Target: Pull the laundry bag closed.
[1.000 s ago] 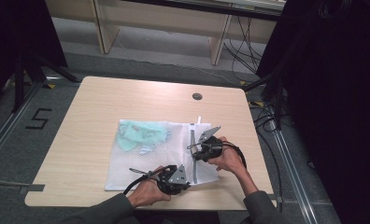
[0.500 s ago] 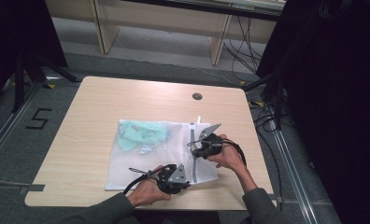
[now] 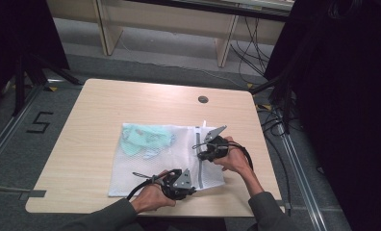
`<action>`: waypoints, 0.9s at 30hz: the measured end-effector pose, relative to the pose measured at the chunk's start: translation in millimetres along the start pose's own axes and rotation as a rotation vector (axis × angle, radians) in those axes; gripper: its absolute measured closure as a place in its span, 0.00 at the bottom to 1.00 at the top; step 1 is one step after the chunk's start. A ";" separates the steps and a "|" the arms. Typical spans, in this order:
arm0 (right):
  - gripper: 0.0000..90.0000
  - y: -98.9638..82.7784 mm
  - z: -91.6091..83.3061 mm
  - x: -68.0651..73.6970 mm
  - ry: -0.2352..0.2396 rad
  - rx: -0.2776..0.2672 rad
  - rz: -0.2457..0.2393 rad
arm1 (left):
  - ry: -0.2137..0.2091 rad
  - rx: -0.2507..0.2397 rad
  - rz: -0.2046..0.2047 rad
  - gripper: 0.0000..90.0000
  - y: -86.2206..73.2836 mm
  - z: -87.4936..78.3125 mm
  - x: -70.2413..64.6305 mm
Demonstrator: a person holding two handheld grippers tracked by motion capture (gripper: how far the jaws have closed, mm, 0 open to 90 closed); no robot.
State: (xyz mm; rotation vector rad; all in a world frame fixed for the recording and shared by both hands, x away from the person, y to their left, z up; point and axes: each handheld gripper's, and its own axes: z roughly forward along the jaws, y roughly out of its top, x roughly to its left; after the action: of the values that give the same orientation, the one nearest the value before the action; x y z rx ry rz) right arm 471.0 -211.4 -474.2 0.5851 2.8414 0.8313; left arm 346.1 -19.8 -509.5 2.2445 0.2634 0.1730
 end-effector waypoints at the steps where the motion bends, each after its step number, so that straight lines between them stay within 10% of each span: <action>1: 0.96 0.3 -0.6 0.2 0.001 0.006 0.013 | -0.007 0.007 0.005 0.99 0.1 -0.2 0.1; 27: 0.96 4.3 6.7 -26.1 -0.061 -0.002 0.043 | -0.040 0.011 -0.001 0.99 0.6 2.2 -6.1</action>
State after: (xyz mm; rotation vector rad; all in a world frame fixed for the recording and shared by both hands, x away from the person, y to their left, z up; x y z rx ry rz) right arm 497.9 -215.2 -477.3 0.6618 2.7816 0.8090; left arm 340.8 -23.4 -510.7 2.2562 0.2448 0.1258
